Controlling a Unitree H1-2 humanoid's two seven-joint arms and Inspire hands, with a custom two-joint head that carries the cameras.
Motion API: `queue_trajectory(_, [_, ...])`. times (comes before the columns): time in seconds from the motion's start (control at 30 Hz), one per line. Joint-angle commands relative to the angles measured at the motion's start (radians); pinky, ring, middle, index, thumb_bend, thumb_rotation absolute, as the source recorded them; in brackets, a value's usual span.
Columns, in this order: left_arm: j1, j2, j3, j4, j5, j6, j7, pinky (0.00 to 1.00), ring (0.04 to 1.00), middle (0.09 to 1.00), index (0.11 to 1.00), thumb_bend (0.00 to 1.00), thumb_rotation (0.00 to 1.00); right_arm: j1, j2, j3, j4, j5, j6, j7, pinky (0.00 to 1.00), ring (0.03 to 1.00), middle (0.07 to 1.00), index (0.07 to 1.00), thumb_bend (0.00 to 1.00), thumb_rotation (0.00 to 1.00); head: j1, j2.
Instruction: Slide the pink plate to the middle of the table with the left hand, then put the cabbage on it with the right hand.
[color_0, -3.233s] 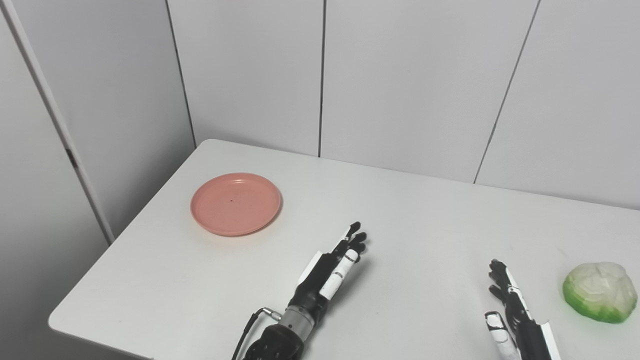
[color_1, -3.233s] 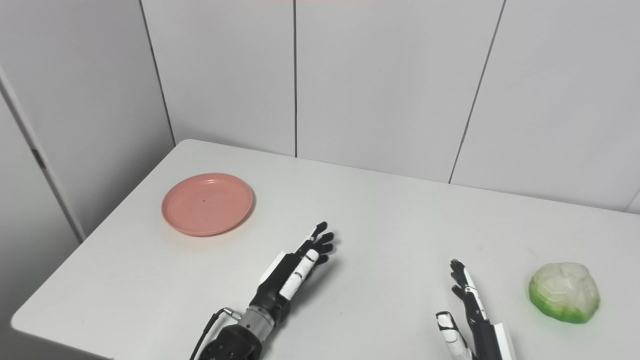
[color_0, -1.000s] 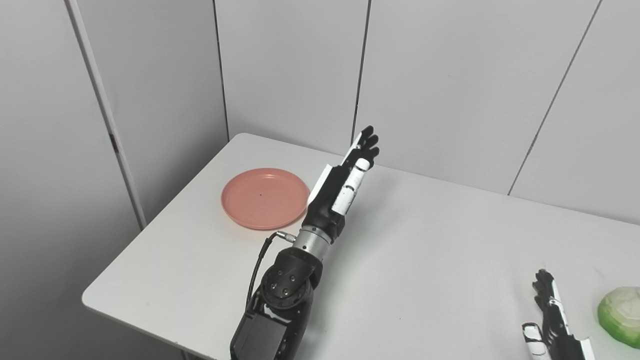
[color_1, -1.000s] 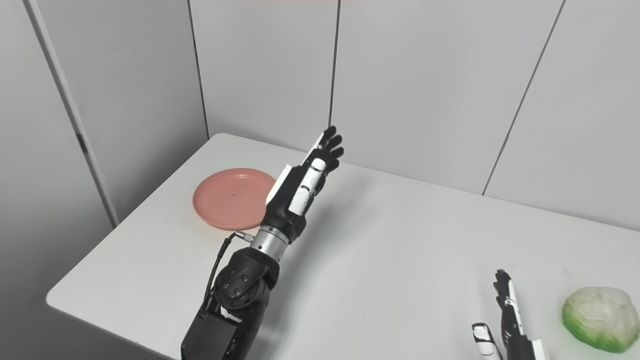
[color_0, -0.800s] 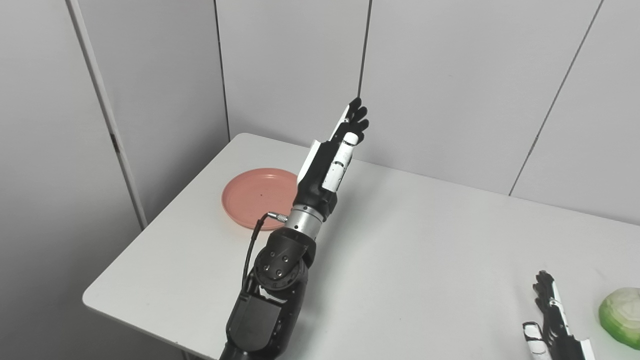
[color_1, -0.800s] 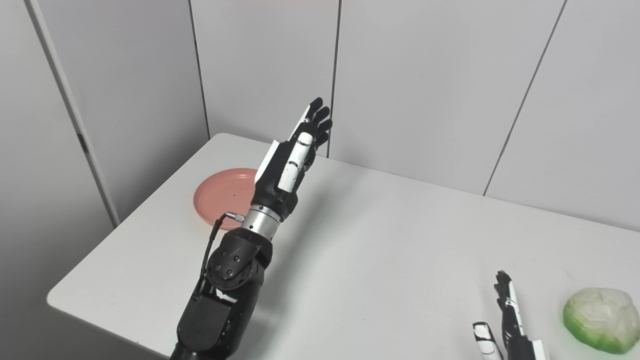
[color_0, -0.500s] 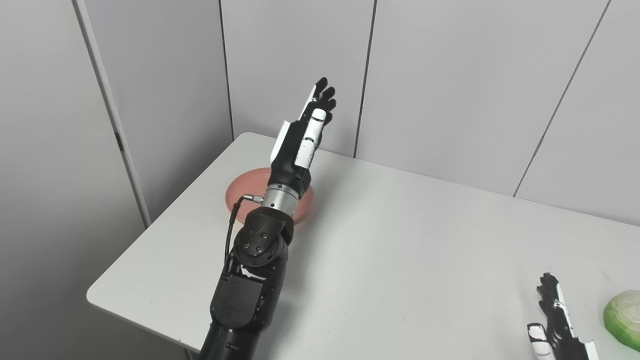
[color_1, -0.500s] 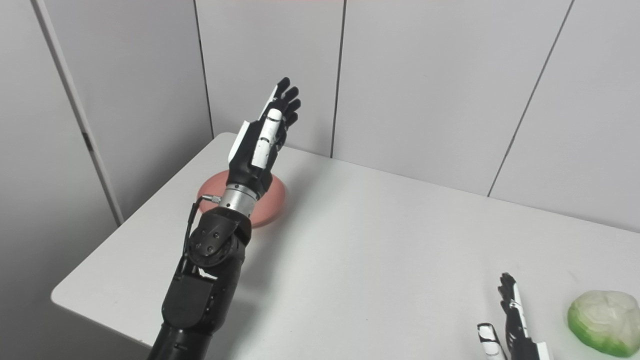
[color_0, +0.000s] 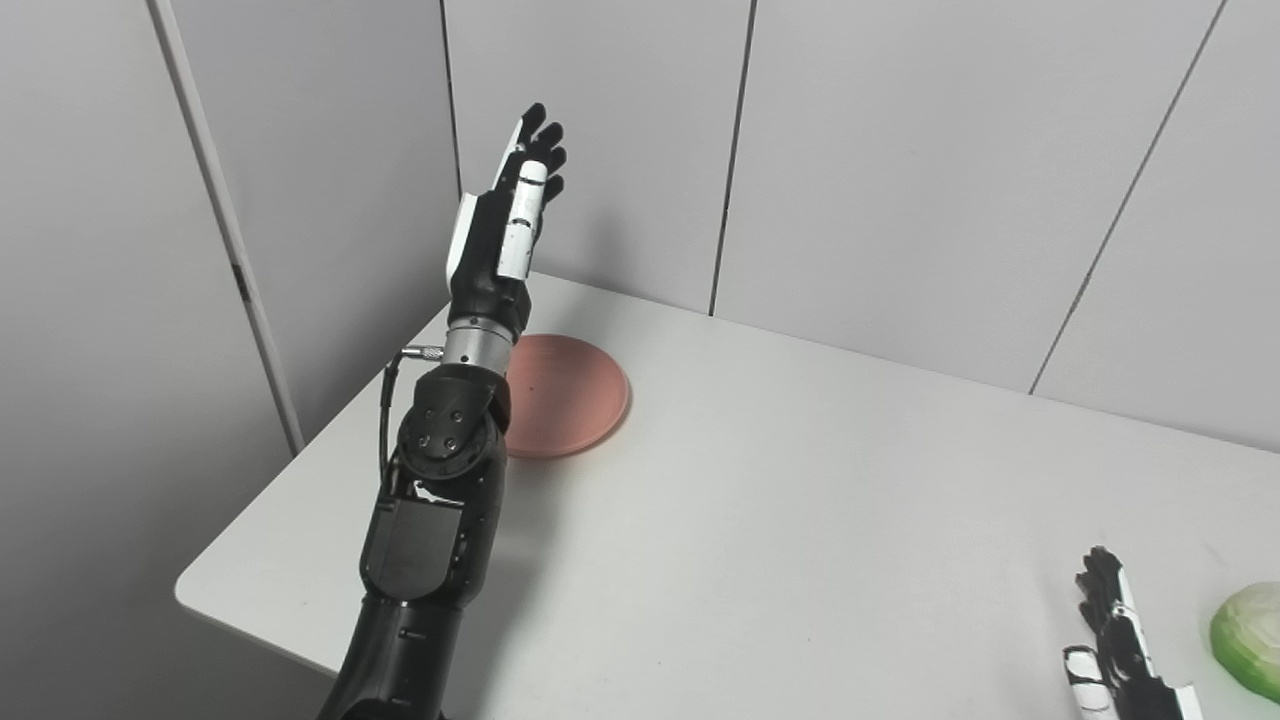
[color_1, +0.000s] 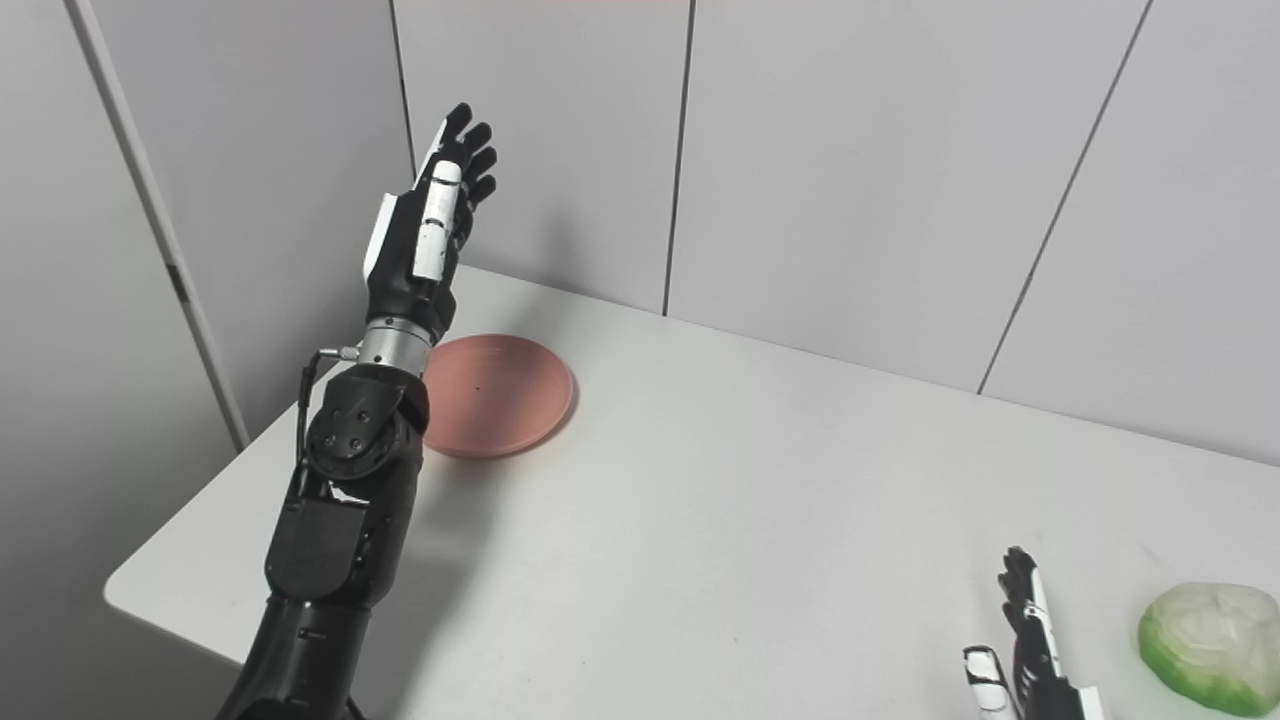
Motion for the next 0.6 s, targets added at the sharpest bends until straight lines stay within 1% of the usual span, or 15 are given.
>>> queue_trajectory(0.0, [-0.050, 0.035, 0.015, -0.002, -0.014, -0.025, 0.009, 0.95, 0.956, 0.960, 0.957, 0.45, 1.00, -0.011, -0.019, -0.020, 0.068, -0.002, 0.045, -0.003, 1.00, 1.000, 1.000, 1.000, 0.32, 1.00, -0.001, 0.000])
queue_trajectory(0.03, [-0.051, 0.047, 0.022, 0.009, -0.018, -0.030, 0.010, 0.95, 0.957, 0.961, 0.958, 0.45, 1.00, -0.010, -0.020, -0.019, 0.066, -0.009, 0.048, -0.005, 1.00, 1.000, 1.000, 1.000, 0.32, 1.00, 0.002, 0.001])
queue_trajectory(0.1, [-0.053, 0.065, 0.036, 0.026, -0.027, -0.034, 0.011, 0.94, 0.951, 0.958, 0.951, 0.48, 1.00, -0.010, -0.022, -0.019, 0.067, -0.013, 0.043, -0.006, 1.00, 1.000, 1.000, 1.000, 0.34, 1.00, 0.006, 0.001])
queue_trajectory(0.17, [-0.056, 0.078, 0.052, 0.045, -0.038, -0.036, 0.013, 0.94, 0.943, 0.948, 0.938, 0.49, 1.00, -0.010, -0.022, -0.020, 0.070, -0.008, 0.036, -0.006, 1.00, 1.000, 1.000, 1.000, 0.32, 1.00, 0.008, 0.001])
queue_trajectory(0.27, [-0.056, 0.093, 0.067, 0.069, -0.053, -0.040, 0.014, 0.93, 0.931, 0.934, 0.922, 0.46, 1.00, -0.009, -0.022, -0.020, 0.070, -0.004, 0.039, -0.004, 1.00, 1.000, 1.000, 1.000, 0.31, 1.00, 0.008, 0.001])
queue_trajectory(0.37, [-0.053, 0.108, 0.093, 0.092, -0.100, -0.024, 0.006, 0.93, 0.932, 0.935, 0.922, 0.46, 1.00, -0.005, -0.021, -0.022, 0.054, 0.001, 0.065, 0.000, 1.00, 1.000, 1.000, 1.000, 0.32, 1.00, 0.009, 0.000])
queue_trajectory(0.47, [-0.051, 0.122, 0.113, 0.112, -0.143, -0.011, -0.005, 0.94, 0.940, 0.941, 0.924, 0.46, 1.00, -0.006, -0.021, -0.022, 0.057, 0.003, 0.058, 0.000, 1.00, 1.000, 1.000, 1.000, 0.31, 1.00, 0.009, 0.000])
queue_trajectory(0.57, [-0.046, 0.142, 0.119, 0.135, -0.170, -0.008, -0.018, 0.95, 0.943, 0.942, 0.923, 0.44, 1.00, -0.004, -0.021, -0.022, 0.053, 0.006, 0.065, 0.001, 1.00, 1.000, 1.000, 1.000, 0.32, 1.00, 0.009, 0.000])
